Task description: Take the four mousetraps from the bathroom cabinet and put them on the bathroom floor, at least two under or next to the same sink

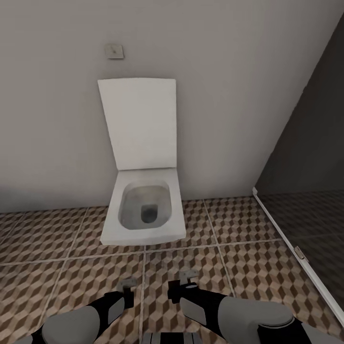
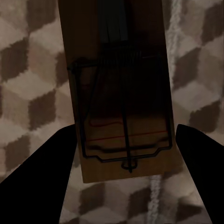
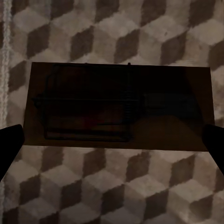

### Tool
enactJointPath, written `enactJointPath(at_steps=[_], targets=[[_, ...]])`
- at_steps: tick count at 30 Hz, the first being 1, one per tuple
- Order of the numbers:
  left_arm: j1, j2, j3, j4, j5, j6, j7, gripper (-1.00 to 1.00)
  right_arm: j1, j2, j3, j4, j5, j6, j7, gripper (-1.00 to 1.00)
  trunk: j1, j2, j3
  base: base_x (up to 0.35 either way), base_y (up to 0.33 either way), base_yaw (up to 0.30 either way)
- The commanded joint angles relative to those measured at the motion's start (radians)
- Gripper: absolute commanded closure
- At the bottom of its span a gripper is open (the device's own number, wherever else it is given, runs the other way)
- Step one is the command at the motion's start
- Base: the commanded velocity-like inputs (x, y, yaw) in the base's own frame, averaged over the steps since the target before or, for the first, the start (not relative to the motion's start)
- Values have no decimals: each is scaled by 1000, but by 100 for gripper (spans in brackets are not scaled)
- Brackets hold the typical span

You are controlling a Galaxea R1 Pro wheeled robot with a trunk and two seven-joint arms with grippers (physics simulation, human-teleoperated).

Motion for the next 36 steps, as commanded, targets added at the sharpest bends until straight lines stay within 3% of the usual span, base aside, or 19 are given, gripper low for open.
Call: enactJointPath(at_steps=[1,36], targets=[[-1,0,-9,-1,7,1,4,100,-1,0,5,-2,0,4,-5,100,0,0,-1,147,45,0],[-1,0,-9,-1,6,-5,3,100,-1,0,5,-2,0,-4,-5,100,0,0,-1,57,14,0]])
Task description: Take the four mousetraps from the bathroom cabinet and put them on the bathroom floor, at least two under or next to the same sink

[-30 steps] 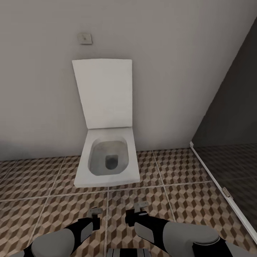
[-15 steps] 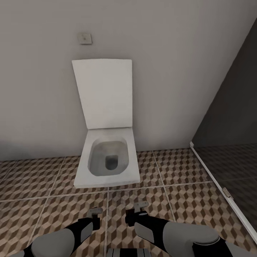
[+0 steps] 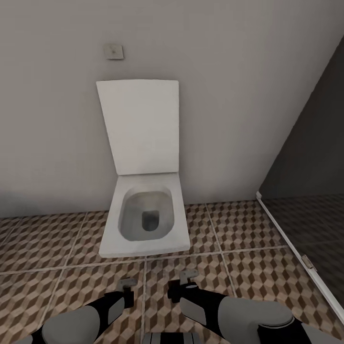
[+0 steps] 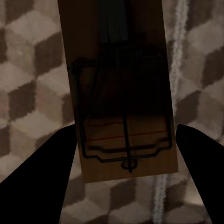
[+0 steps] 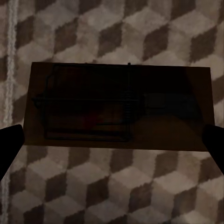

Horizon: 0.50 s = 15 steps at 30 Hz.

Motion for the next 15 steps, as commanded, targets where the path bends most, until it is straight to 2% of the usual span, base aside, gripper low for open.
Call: enactJointPath(at_steps=[1,10,11,15], targets=[[-1,0,-8,-1,7,2,4,100,-1,0,5,-2,1,4,-5,100,0,0,-1,21,8,0],[-1,0,-8,-1,8,2,4,100,-1,0,5,-2,1,3,-5,100,0,0,-1,5,2,0],[-1,0,-8,-1,8,2,4,100,-1,0,5,-2,1,3,-5,-100,0,0,-1,0,0,0],[-1,0,-8,-1,8,1,4,100,-1,0,5,-2,2,2,-5,-100,0,0,-1,0,0,0]])
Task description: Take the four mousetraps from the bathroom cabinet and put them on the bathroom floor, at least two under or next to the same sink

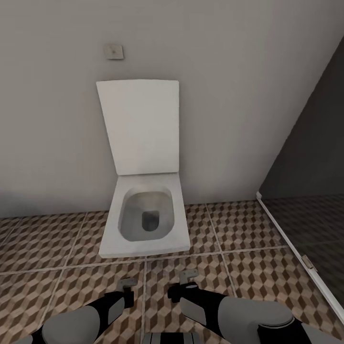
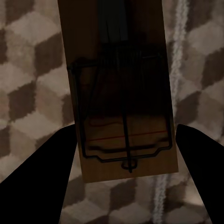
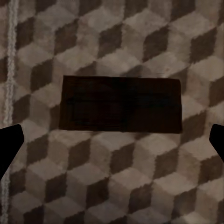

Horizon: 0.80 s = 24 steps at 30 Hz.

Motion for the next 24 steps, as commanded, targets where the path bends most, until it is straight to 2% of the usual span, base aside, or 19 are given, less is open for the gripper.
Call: enactJointPath(at_steps=[1,22,23,24], targets=[[-1,0,-9,-1,7,3,4,100,-1,0,5,-2,0,4,-5,-100,0,0,-1,0,0,0],[-1,-2,-8,-1,7,-10,4,100,-1,0,5,-2,-1,2,-5,-100,0,0,-1,0,0,0],[-1,-2,-8,-1,6,-12,4,-100,-1,0,5,-2,-1,2,-5,-100,0,0,-1,0,0,0],[-1,-3,-7,-1,5,-16,6,-100,-1,0,5,-2,-1,2,-5,-100,0,0,-1,0,0,0]])
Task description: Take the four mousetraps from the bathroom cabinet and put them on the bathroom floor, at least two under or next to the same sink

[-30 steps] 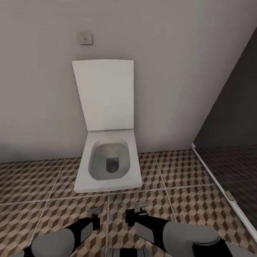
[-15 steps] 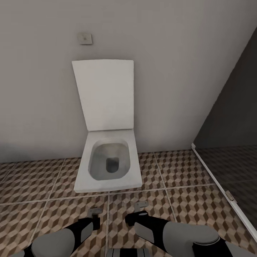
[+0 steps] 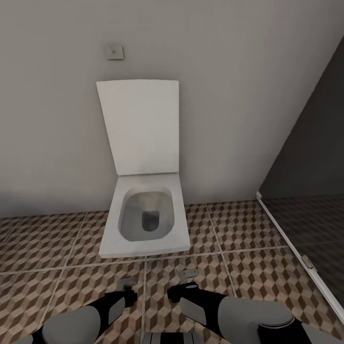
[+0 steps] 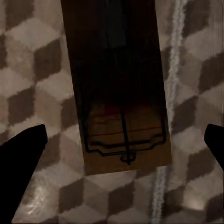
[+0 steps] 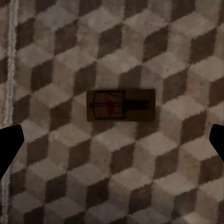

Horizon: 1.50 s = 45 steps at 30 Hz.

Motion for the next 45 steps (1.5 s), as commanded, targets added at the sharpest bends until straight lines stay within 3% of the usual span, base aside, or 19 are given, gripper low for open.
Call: enactJointPath(at_steps=[1,23,45], targets=[[-1,0,-9,-1,6,0,5,-100,-1,0,5,-2,0,4,-5,-100,0,0,-1,0,0,0],[-1,-1,-13,-1,-8,-24,18,-100,-1,0,4,-2,-1,2,-4,-100,0,0,-1,-17,0,0],[-1,-3,-13,-1,-8,-25,17,-100,-1,0,3,-2,-2,2,-4,-100,0,0,-1,-310,0,0]])
